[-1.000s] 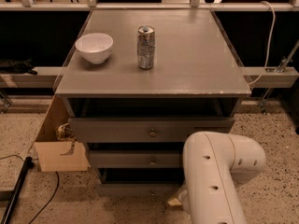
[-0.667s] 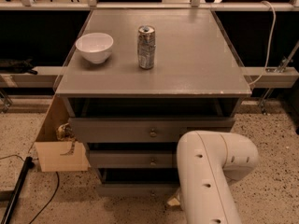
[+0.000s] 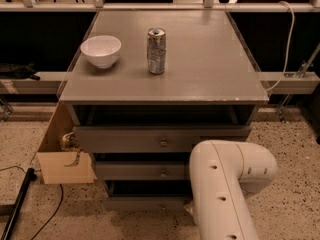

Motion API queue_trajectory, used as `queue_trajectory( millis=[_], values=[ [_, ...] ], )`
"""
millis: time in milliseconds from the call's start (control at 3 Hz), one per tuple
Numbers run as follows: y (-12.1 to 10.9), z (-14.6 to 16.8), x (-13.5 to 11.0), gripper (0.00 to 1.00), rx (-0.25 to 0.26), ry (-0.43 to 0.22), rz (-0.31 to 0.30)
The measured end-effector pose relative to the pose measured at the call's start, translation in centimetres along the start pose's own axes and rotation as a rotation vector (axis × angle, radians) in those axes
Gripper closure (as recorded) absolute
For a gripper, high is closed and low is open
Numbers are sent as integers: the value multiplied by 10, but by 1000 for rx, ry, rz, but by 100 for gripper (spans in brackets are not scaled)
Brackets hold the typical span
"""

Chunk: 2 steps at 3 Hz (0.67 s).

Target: Open bottom drawer

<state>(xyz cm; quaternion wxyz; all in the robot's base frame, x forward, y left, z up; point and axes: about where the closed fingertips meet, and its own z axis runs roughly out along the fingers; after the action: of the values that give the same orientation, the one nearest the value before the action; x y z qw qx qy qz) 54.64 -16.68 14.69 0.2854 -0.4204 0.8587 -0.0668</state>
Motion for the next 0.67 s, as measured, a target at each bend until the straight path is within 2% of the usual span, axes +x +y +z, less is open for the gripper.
queue_trajectory(
  millis=[333,667],
  values=[
    [0,0,0,81,0,0,0],
    [0,-1,-1,100,0,0,0]
  ],
)
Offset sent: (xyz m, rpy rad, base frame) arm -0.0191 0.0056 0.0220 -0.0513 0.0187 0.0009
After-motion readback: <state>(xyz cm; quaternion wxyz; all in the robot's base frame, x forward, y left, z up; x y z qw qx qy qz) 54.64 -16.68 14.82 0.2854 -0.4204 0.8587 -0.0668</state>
